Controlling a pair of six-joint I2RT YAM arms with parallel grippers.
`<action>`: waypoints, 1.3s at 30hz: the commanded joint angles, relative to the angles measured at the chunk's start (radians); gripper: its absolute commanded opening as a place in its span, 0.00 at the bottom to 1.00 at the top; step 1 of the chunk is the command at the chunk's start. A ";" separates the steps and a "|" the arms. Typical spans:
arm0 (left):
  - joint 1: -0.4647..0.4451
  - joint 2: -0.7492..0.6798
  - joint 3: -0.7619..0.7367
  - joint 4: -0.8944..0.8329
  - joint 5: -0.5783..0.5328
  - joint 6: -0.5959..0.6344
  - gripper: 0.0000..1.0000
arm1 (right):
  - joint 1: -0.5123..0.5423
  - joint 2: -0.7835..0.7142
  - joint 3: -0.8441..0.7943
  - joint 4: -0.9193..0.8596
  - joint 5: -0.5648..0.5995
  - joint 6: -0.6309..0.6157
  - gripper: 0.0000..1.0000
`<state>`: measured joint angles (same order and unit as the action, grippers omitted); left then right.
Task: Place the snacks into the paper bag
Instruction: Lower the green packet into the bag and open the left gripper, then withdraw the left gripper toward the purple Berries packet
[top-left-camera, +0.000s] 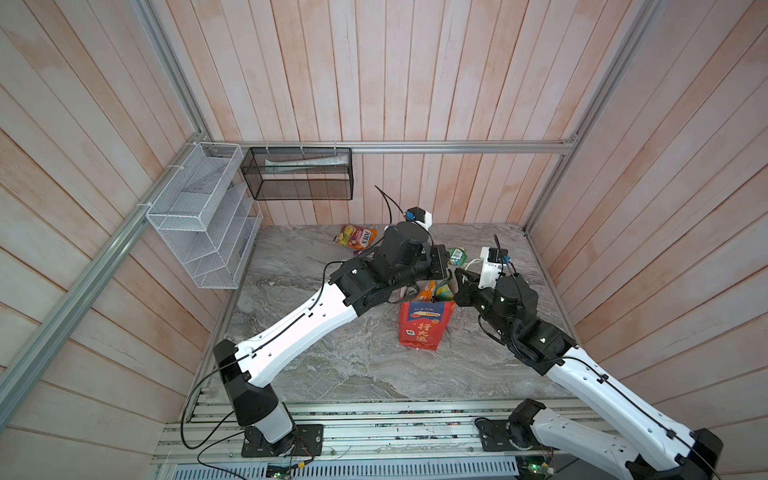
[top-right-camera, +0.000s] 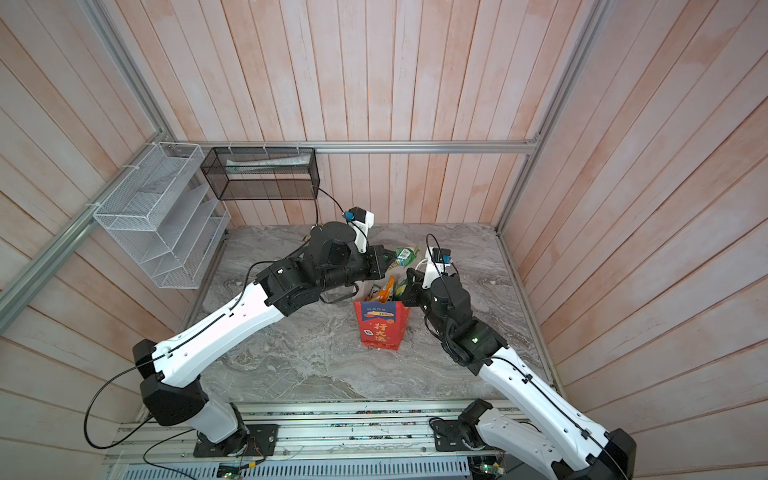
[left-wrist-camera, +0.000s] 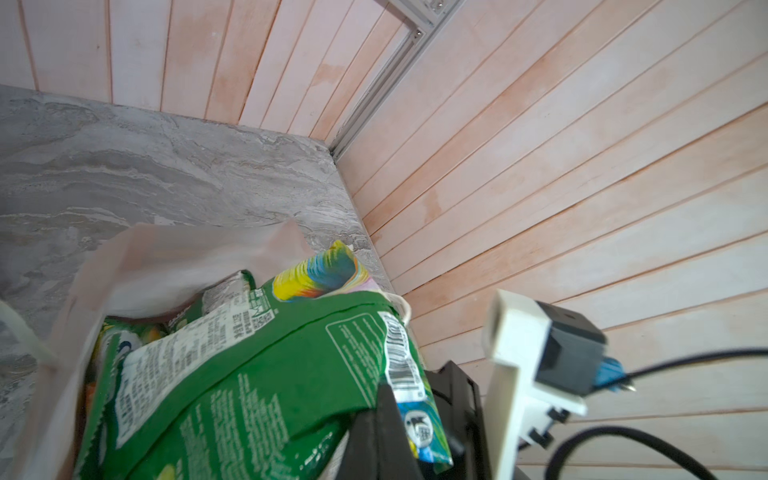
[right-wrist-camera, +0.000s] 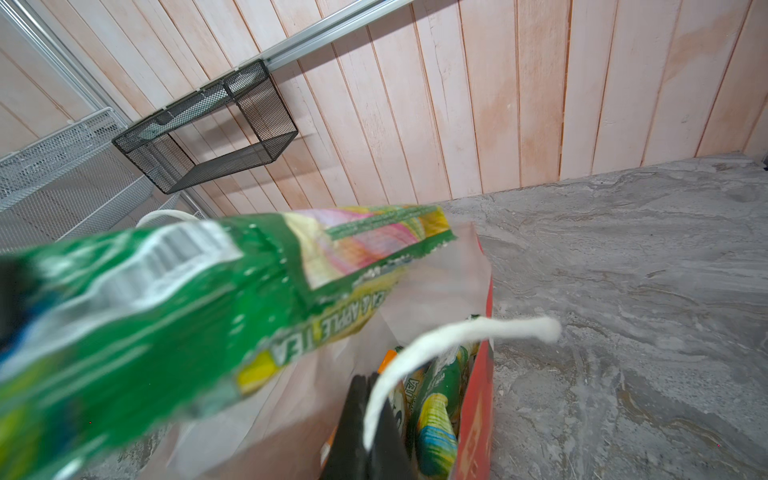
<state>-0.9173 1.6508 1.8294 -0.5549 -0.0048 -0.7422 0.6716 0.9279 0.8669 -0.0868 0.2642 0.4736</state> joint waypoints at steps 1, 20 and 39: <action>0.034 0.019 0.004 0.017 0.058 -0.004 0.00 | 0.004 -0.017 0.024 -0.007 0.001 -0.009 0.00; 0.060 0.055 -0.085 -0.031 0.097 0.046 0.00 | 0.007 -0.015 0.024 -0.007 0.012 -0.013 0.00; 0.062 -0.041 -0.063 -0.004 0.189 0.042 0.61 | 0.010 -0.018 0.027 -0.009 0.015 -0.015 0.00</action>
<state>-0.8577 1.6859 1.7630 -0.6037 0.1604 -0.7139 0.6735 0.9241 0.8673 -0.0940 0.2699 0.4694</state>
